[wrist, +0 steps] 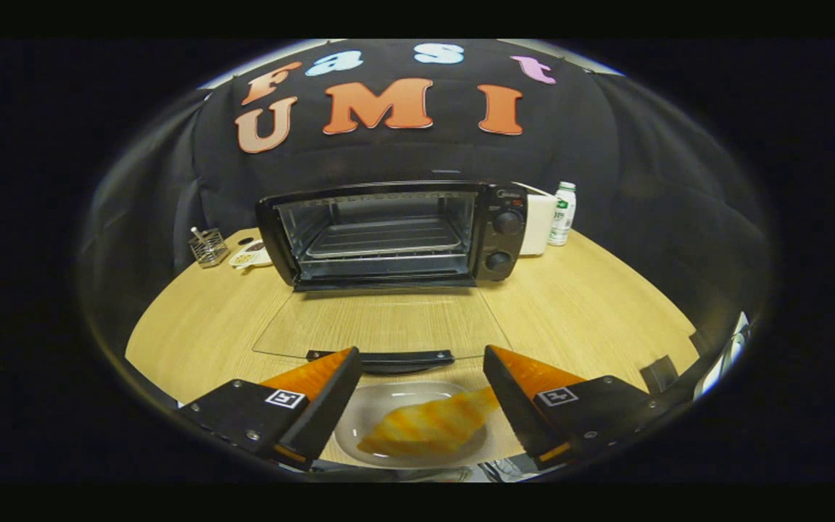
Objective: Open the toaster oven, put the food inside, and close the toaster oven door.
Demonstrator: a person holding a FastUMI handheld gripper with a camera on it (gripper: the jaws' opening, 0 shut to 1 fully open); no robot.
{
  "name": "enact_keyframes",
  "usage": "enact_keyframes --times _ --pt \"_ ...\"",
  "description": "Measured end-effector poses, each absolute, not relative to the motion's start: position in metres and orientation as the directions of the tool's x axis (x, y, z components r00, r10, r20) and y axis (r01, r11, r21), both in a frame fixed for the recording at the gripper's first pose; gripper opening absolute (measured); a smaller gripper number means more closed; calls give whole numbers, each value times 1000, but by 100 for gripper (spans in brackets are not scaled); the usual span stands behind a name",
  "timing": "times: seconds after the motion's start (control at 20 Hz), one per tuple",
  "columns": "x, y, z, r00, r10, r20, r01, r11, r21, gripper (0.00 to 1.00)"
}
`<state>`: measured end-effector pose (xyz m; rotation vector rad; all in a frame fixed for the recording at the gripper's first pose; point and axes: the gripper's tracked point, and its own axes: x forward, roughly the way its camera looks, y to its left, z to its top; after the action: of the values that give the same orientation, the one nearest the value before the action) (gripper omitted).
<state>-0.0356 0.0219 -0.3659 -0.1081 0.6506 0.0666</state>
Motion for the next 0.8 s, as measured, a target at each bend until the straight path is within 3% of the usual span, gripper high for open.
enact_keyframes --times 0.8 --pt "-120 25 -421 703 -71 -708 16 996 -83 100"
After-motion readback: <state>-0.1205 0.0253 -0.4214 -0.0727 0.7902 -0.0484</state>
